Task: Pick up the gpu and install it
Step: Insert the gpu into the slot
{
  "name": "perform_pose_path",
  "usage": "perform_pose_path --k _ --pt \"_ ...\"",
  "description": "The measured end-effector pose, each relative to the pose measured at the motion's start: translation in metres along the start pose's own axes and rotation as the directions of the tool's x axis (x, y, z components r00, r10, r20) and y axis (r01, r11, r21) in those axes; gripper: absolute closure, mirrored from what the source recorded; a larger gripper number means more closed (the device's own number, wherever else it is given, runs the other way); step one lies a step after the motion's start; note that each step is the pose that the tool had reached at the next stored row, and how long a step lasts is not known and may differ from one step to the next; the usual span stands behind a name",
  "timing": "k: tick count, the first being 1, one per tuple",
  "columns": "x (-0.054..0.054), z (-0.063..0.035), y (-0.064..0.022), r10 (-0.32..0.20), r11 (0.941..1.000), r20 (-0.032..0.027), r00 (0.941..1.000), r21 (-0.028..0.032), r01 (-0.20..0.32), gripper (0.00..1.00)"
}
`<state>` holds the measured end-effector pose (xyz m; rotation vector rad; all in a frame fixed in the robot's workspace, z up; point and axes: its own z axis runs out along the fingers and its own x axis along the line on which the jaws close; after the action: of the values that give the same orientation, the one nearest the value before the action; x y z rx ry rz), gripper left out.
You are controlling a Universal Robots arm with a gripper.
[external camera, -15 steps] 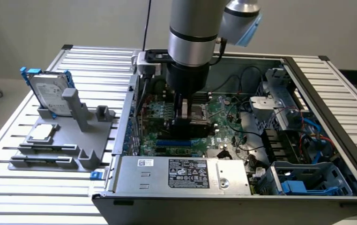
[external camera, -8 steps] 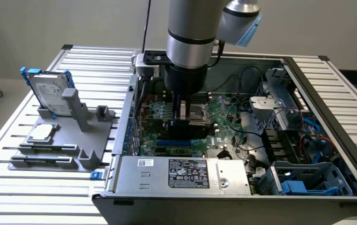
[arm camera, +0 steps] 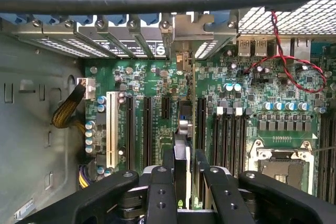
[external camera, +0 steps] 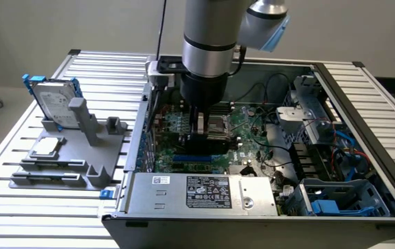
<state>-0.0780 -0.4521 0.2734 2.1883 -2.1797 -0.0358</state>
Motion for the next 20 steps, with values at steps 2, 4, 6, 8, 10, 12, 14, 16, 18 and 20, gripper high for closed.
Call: perform_pose_path --k 2,4,6,8,10,12,14,16,18,20 --pt "0.0000 0.0008 0.0010 0.000 1.0000 -0.0003 1.0000 -0.0001 0.000 0.73" --pt "0.0000 0.0008 0.0010 0.000 1.0000 -0.0003 1.0000 -0.0001 0.000 0.73" --pt "0.0001 0.0010 0.0010 0.000 1.0000 -0.0001 1.0000 0.0000 0.000 0.73" --pt "0.0000 0.0020 0.0012 0.000 1.0000 0.0004 1.0000 0.0002 0.000 0.73" --pt "0.0000 0.0030 0.0014 0.000 1.0000 -0.0001 1.0000 0.0000 0.000 0.73" --pt "0.0001 0.0037 0.0016 0.000 1.0000 -0.0002 1.0000 -0.0001 0.000 0.73" --pt "0.0003 0.0047 0.0016 0.000 1.0000 0.0000 1.0000 0.0001 0.000 0.73" --pt "0.0006 0.0053 0.0016 0.000 1.0000 -0.0001 1.0000 0.0000 0.000 0.73" --pt "0.0009 0.0059 0.0015 0.000 1.0000 0.0000 1.0000 0.0001 0.000 0.73" --pt "0.0012 0.0066 0.0015 0.000 1.0000 0.0000 1.0000 0.0001 0.000 0.73"
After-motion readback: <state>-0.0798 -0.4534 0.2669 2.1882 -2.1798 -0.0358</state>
